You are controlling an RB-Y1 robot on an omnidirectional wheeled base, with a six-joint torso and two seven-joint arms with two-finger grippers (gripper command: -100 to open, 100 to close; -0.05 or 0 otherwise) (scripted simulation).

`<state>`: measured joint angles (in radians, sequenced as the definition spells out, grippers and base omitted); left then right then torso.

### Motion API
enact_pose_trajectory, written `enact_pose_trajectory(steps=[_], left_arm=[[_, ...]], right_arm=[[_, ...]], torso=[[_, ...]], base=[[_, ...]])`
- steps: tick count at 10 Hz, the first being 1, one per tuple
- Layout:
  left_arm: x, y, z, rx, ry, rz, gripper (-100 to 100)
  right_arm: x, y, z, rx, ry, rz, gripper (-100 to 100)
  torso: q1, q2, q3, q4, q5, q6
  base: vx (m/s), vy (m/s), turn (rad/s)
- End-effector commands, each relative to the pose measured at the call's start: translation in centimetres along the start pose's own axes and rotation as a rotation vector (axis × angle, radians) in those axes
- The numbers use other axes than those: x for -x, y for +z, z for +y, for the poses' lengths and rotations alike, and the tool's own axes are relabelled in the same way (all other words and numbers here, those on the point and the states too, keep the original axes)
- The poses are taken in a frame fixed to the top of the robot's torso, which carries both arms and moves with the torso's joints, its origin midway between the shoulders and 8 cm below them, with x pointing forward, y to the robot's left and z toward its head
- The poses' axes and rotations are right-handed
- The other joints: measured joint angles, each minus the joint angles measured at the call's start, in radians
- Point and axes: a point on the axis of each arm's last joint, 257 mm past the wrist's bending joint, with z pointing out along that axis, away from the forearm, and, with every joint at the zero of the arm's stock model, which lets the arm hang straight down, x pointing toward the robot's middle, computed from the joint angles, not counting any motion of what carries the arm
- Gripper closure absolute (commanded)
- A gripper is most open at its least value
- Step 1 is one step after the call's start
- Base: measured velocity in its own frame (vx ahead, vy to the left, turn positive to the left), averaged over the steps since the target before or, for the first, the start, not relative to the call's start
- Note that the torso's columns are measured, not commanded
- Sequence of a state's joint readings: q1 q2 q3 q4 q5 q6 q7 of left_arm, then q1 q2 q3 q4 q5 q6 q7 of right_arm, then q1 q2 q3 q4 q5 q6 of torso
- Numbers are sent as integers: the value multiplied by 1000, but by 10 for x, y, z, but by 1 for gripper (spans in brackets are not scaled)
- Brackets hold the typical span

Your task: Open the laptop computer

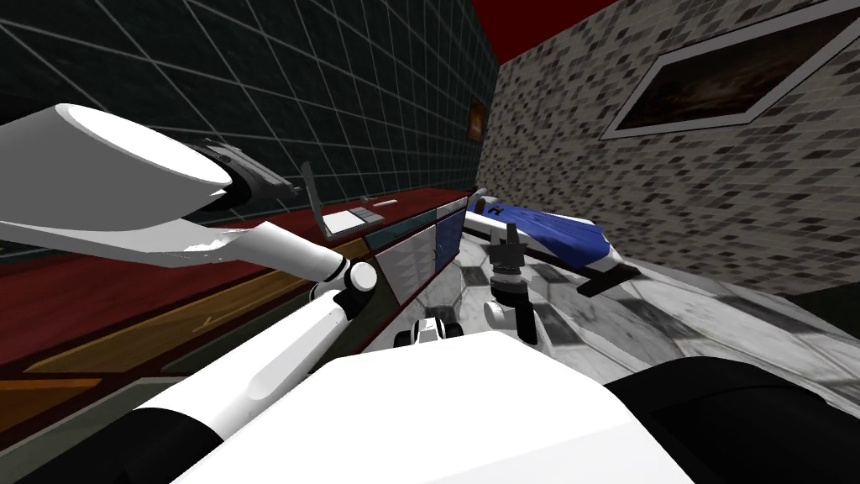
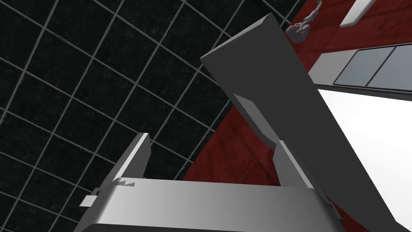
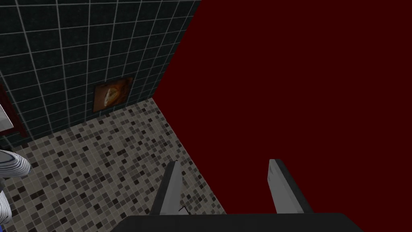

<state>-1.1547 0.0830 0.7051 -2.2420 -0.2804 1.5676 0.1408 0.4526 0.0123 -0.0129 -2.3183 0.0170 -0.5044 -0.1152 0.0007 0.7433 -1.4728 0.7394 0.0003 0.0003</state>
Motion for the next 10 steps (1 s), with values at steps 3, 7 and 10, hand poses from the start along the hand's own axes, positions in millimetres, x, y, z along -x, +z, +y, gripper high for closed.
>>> enact_pose_trajectory(steps=[3, 7, 10], left_arm=[[37, 30, -29, -65, 3, -102, -100], [67, 47, -49, -113, 9, -176, -100], [99, 59, -69, -163, 17, -246, -100]], right_arm=[[0, 0, 0, 0, 0, 0, 0], [0, 0, 0, 0, 0, 0, 0], [0, 0, 0, 0, 0, 0, 0]], torso=[[-2, -6, -4, -2, 0, 0], [-1, -6, -4, -2, 0, 0], [-1, -5, -3, -1, 0, -1]], base=[[-127, 29, -308], [-91, 14, -210], [-99, 6, -258]])
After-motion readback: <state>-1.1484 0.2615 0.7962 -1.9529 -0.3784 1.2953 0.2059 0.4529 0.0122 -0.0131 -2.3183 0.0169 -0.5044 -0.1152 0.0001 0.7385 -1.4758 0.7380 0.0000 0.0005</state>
